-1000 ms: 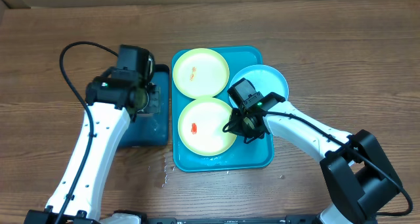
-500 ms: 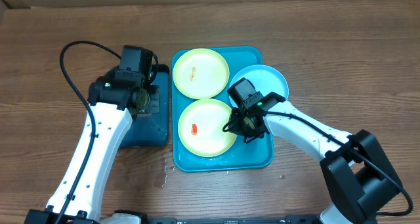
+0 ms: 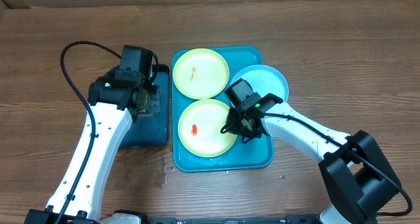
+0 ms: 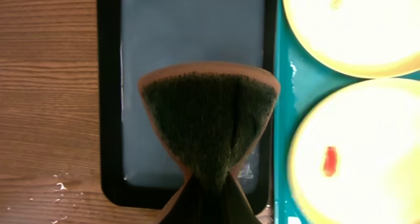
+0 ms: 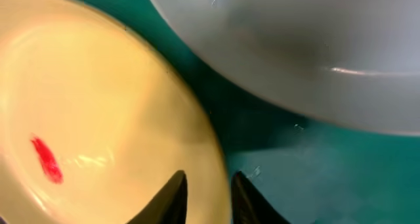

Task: Clean dirty plates on tray and stack at the side
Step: 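Lift the green sponge with the left gripper off the black tray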

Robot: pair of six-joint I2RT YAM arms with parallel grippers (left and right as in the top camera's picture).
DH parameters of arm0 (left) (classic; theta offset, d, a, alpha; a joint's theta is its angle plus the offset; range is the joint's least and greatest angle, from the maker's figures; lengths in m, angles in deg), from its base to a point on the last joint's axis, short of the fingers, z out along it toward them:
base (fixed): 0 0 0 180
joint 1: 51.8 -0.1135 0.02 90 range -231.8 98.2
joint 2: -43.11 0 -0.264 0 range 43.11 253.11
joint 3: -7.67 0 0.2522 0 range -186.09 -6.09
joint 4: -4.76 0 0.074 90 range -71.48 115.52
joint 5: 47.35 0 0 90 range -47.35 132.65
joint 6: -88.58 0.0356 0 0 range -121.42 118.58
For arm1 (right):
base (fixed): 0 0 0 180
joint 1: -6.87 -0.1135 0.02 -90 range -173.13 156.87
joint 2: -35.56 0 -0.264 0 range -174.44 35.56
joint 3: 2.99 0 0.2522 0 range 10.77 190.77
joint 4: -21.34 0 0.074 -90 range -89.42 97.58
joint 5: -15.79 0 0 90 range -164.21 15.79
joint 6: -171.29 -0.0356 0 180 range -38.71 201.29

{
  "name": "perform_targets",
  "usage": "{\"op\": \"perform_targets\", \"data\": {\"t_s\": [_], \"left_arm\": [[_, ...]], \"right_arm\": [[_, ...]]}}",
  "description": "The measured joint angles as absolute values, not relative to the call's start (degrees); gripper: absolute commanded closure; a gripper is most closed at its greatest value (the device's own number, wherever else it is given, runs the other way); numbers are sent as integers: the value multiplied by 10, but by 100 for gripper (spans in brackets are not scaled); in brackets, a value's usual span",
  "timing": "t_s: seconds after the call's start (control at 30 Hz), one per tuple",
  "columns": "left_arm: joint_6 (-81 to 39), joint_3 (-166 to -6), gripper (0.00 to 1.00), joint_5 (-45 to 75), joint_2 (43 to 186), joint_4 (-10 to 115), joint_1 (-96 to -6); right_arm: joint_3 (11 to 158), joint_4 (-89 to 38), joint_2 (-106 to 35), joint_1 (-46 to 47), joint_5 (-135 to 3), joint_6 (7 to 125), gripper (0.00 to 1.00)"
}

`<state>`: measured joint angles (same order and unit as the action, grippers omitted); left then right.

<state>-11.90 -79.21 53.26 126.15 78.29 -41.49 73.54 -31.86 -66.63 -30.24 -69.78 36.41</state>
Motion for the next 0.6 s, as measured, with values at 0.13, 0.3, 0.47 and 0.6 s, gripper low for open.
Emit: {"op": "perform_targets", "data": {"t_s": [0.13, 0.3, 0.47, 0.6], "left_arm": [[-118, -792, 96, 526, 1262, 779, -415], [-118, -792, 96, 523, 1262, 778, -415], [-116, -792, 96, 511, 1262, 777, -415], [-115, -792, 96, 501, 1262, 777, -415]], "right_arm": [[734, -319, -666, -313, -698, 364, 93], [733, -320, -666, -314, -700, 363, 93], [733, -316, -666, -314, -700, 362, 73], [725, -300, -666, -314, -700, 362, 84]]}}
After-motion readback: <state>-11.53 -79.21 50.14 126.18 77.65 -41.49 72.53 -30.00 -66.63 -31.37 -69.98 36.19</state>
